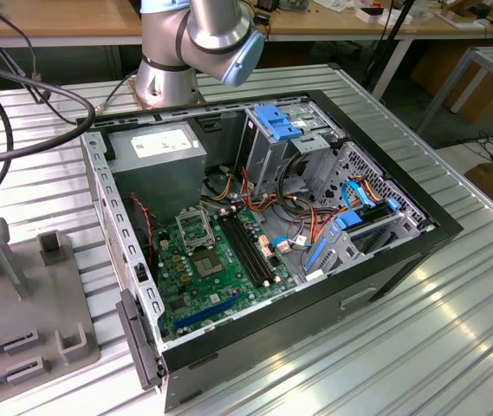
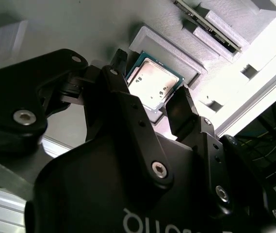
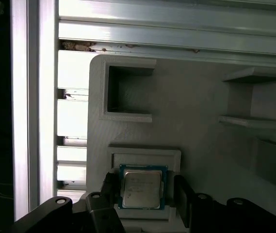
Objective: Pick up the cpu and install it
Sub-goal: 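Pick up the cpu and move it towards the insertion slot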
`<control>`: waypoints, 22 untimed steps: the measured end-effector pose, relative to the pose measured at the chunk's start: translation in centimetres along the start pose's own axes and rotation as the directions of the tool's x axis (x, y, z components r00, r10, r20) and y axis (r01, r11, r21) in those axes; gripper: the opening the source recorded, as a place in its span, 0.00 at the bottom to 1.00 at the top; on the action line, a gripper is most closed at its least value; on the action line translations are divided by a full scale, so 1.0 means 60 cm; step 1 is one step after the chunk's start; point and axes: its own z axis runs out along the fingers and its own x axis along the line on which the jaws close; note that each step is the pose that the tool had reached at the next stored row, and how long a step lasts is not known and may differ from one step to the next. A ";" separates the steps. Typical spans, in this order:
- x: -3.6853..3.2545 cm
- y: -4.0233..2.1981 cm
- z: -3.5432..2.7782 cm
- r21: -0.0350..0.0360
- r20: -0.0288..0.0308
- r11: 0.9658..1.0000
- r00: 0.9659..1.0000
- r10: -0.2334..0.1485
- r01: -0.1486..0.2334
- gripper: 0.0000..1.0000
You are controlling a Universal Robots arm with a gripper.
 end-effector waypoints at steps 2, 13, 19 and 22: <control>0.001 0.000 0.000 0.000 0.000 1.000 1.000 0.000 0.000 0.60; 0.003 0.000 0.000 0.000 0.000 1.000 1.000 0.000 0.000 0.60; 0.003 0.000 0.000 0.000 0.000 1.000 1.000 0.000 0.000 0.51; 0.003 0.000 0.000 0.000 0.000 1.000 1.000 0.000 0.000 0.51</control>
